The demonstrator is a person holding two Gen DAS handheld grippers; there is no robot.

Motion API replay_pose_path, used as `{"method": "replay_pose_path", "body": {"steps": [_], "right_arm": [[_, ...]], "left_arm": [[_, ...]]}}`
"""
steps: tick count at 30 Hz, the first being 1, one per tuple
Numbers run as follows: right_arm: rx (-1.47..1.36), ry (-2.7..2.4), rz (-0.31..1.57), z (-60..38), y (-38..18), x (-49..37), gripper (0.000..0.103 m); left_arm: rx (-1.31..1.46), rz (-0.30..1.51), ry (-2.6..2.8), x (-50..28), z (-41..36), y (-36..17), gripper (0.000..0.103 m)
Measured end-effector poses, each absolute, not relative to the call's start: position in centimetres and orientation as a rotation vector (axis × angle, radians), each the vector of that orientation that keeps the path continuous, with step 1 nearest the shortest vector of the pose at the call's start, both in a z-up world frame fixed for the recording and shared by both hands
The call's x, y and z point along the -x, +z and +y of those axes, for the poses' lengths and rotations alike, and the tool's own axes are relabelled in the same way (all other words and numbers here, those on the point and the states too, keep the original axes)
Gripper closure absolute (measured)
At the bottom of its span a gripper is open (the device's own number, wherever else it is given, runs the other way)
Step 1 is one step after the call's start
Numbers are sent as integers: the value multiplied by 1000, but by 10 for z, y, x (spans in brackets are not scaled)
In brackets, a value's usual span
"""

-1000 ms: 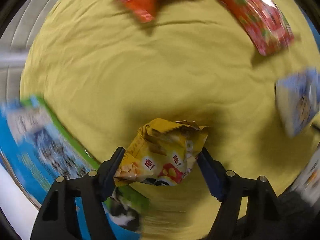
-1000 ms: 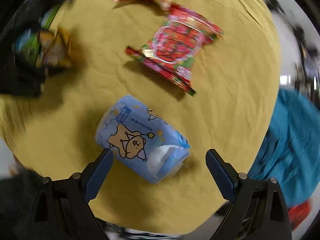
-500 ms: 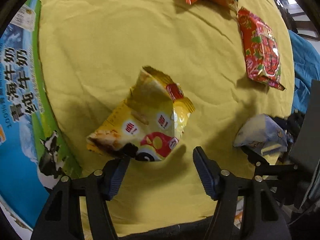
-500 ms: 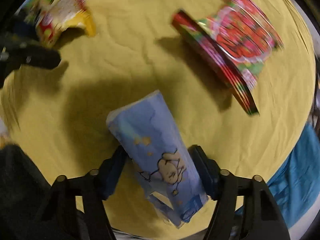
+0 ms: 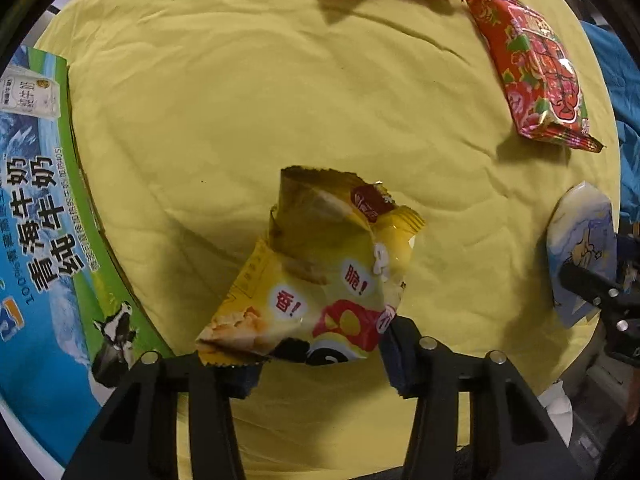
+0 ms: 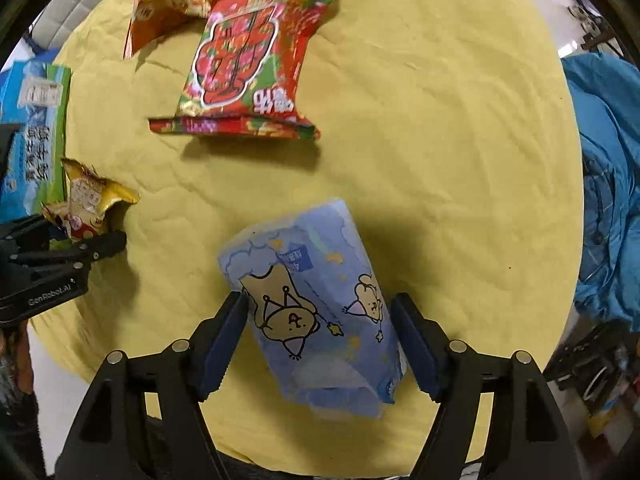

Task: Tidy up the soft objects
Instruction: 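Grasp the yellow snack bag with the left tool while the right tool grasps the blue tissue pack, then lower both held packs into the box and open both tools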

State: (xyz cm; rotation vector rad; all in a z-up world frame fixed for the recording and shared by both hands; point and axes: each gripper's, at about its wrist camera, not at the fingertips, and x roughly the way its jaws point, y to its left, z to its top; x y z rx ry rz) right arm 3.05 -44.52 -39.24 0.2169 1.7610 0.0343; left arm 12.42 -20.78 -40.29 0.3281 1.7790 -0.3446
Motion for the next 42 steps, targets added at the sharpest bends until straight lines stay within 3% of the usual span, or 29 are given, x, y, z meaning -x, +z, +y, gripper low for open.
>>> {"method": "replay_pose_path", "body": {"steps": [6, 10, 12, 13, 25, 42], "right_arm": [[-93, 38, 1782, -408, -402, -24, 29], [-45, 6, 1772, -384, -404, -20, 68], [-87, -8, 1771, -387, -402, -14, 82], [-128, -22, 1766, -391, -400, -13, 84], [-366, -1, 1667, -448, -347, -22, 88], [-327, 168, 1462, -332, -221, -64, 88]], "left_arm": [[-191, 1784, -337, -108, -200, -394, 67], [-127, 1775, -325, -97, -197, -383, 69], [-108, 1768, -328, -89, -196, -376, 70], [-102, 1767, -329, -85, -196, -375, 70], [-37, 1654, -341, -75, -172, -317, 74], [139, 1377, -327, -78, -90, -190, 74]]}}
